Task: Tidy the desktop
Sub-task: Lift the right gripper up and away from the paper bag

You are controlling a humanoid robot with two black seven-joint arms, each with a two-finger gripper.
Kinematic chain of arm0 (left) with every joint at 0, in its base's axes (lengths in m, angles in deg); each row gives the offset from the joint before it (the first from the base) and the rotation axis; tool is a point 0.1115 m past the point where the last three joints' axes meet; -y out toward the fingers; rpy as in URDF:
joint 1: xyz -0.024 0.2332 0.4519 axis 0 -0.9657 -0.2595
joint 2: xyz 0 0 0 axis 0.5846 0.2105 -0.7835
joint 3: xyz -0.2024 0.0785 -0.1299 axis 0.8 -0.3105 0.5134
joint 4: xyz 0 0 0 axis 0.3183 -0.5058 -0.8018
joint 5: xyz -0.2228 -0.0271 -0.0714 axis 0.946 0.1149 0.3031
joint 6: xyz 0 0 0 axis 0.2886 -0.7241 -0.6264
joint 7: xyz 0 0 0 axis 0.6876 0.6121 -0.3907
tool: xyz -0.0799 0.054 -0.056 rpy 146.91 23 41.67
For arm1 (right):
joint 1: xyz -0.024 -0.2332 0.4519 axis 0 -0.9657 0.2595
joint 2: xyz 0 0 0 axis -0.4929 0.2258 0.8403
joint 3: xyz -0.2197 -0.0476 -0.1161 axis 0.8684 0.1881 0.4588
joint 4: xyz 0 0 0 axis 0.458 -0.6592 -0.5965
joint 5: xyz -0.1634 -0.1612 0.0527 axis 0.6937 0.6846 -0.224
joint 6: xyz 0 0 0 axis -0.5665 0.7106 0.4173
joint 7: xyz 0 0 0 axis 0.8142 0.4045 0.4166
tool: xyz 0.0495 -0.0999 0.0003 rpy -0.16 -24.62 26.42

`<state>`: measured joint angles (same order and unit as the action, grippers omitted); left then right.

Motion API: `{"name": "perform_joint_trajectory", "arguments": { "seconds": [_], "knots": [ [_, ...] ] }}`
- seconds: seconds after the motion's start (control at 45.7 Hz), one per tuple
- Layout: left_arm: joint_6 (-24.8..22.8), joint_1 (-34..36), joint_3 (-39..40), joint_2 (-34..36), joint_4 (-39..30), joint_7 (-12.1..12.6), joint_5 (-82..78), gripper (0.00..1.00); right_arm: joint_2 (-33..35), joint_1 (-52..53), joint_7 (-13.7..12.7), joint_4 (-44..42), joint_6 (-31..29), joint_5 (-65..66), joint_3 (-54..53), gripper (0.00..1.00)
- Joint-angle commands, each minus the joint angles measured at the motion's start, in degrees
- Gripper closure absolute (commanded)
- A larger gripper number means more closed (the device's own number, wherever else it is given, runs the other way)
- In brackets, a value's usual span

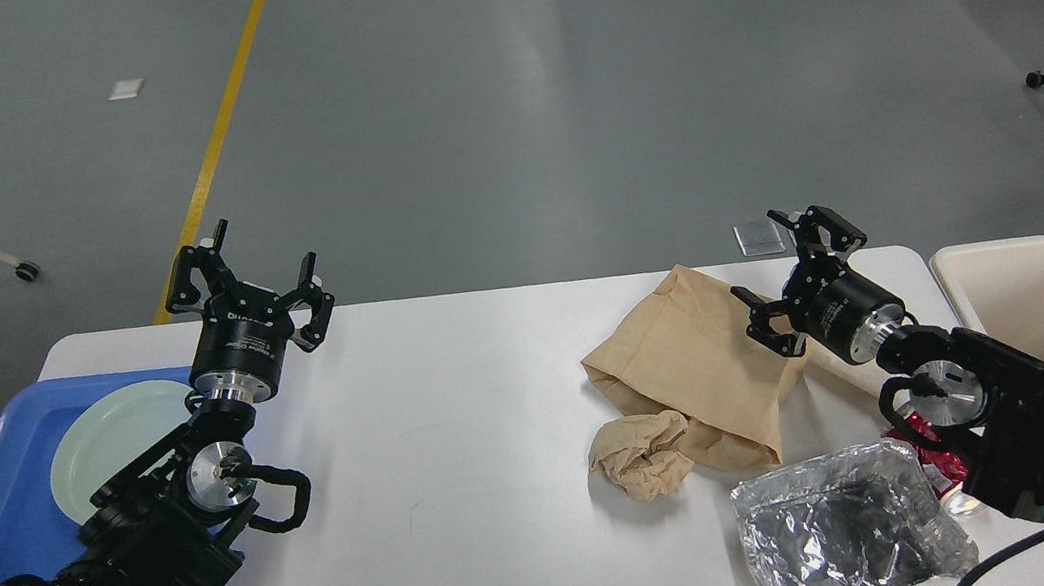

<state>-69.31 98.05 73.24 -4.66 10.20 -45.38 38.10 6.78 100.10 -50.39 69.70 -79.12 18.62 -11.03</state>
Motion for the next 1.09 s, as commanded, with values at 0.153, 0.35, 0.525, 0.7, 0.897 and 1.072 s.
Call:
{"name": "perform_joint_trajectory", "arguments": {
  "seconds": [0.153, 0.35, 0.525, 0.7, 0.897, 1.072],
  "knots": [
    [0.0, 0.0, -0.1, 0.0, 0.0, -0.4, 0.0, 0.03, 0.0, 0.0, 0.0, 0.0, 0.0, 0.0, 0.0, 0.0],
    [0.0, 0.0, -0.1, 0.0, 0.0, -0.4, 0.0, 0.03, 0.0, -0.1, 0.0, 0.0, 0.0, 0.0, 0.0, 0.0],
    [0.0, 0.0, -0.1, 0.0, 0.0, -0.4, 0.0, 0.03, 0.0, 0.0, 0.0, 0.0, 0.0, 0.0, 0.0, 0.0],
    [0.0, 0.0, -0.1, 0.0, 0.0, -0.4, 0.0, 0.03, 0.0, 0.0, 0.0, 0.0, 0.0, 0.0, 0.0, 0.0],
    [0.0, 0.0, -0.1, 0.0, 0.0, -0.4, 0.0, 0.03, 0.0, -0.1, 0.0, 0.0, 0.0, 0.0, 0.0, 0.0],
    [0.0, 0.0, -0.1, 0.0, 0.0, -0.4, 0.0, 0.03, -0.3, 0.0, -0.4, 0.0, 0.3, -0.1, -0.2, 0.0]
  ]
}}
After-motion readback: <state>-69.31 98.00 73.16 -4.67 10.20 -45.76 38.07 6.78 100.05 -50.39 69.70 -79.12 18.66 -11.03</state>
